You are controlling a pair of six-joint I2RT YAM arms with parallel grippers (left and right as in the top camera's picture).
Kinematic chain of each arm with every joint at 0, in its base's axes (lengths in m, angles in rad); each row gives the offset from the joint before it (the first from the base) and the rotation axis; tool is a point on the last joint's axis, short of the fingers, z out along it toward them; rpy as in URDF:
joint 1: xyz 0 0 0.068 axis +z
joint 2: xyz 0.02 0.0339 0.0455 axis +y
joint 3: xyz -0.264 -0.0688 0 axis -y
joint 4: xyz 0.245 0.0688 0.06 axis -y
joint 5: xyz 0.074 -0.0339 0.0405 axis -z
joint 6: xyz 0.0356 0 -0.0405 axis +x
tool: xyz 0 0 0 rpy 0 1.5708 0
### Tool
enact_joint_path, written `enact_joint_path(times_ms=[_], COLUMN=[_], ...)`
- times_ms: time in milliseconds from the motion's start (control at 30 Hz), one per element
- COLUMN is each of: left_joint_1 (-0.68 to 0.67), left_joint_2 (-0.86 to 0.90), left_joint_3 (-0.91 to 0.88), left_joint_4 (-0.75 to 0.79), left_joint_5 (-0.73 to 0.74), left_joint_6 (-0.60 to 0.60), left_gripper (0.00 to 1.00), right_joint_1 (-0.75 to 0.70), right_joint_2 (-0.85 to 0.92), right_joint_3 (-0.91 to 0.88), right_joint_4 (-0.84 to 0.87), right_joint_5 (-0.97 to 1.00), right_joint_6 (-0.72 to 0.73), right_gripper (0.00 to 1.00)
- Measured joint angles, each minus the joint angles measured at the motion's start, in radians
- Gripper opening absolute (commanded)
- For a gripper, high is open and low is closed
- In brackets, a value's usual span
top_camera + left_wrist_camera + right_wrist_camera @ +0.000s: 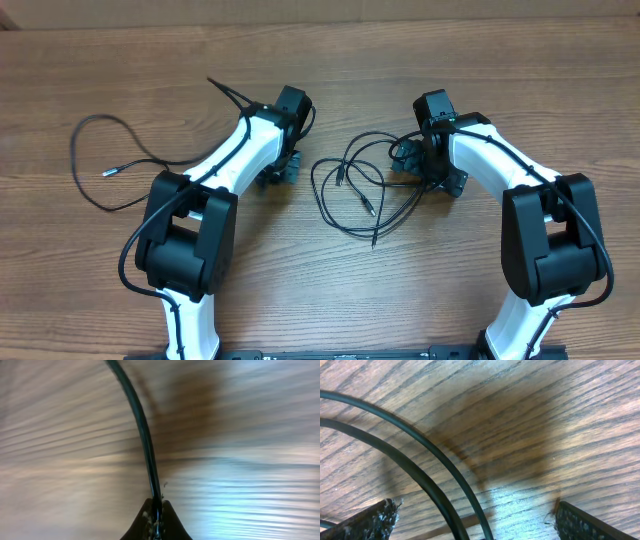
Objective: Untangle cables
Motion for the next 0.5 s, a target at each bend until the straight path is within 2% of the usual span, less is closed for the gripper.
enact_joint_path(times_ms=[167,233,500], left_joint_1=[0.027,0.050,0.224], left_joint_2=[0.000,0.000,0.000], left_joint_3=[0.044,0.044,0.045], left_joint_4=[-0.118,-0.134,-0.121], left_joint_5=[-0.279,-0.338,-0.387], left_joint_6=[-0.100,-0.133,-0.196], left_gripper=[0.04,0.04,0.04], right_joint_1=[0.000,0.000,0.000], right_joint_2=[0.000,0.000,0.000], right_joint_3=[0.000,0.000,0.000], right_joint_4=[0.000,0.000,0.000], right_joint_5=[0.000,0.000,0.000], right_joint_6=[0.000,0.000,0.000], right_gripper=[1.00,1.00,1.00])
